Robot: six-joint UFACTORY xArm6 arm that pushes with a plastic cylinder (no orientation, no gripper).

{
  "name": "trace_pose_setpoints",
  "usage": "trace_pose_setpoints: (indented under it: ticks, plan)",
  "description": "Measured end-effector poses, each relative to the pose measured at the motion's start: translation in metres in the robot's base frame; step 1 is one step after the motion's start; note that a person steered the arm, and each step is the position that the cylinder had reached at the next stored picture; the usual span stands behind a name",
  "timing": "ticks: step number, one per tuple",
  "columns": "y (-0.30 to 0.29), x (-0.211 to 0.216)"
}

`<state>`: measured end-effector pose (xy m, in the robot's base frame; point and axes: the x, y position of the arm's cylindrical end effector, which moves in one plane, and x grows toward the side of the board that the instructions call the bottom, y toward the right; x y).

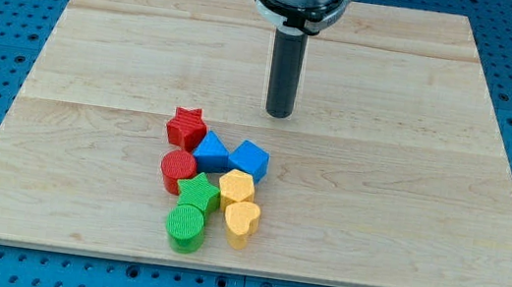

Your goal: Move your arm to the bottom center of the board

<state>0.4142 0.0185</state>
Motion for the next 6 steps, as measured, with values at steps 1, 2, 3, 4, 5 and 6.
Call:
trace_pose_setpoints:
  ticks: [1, 2, 3, 4, 5, 6]
  plan:
    - [0.041, 0.023]
    - [0.069, 0.1]
    - [0.057, 0.197]
    - [0.05, 0.204]
    - [0.013, 0.204]
    - [0.009, 0.19]
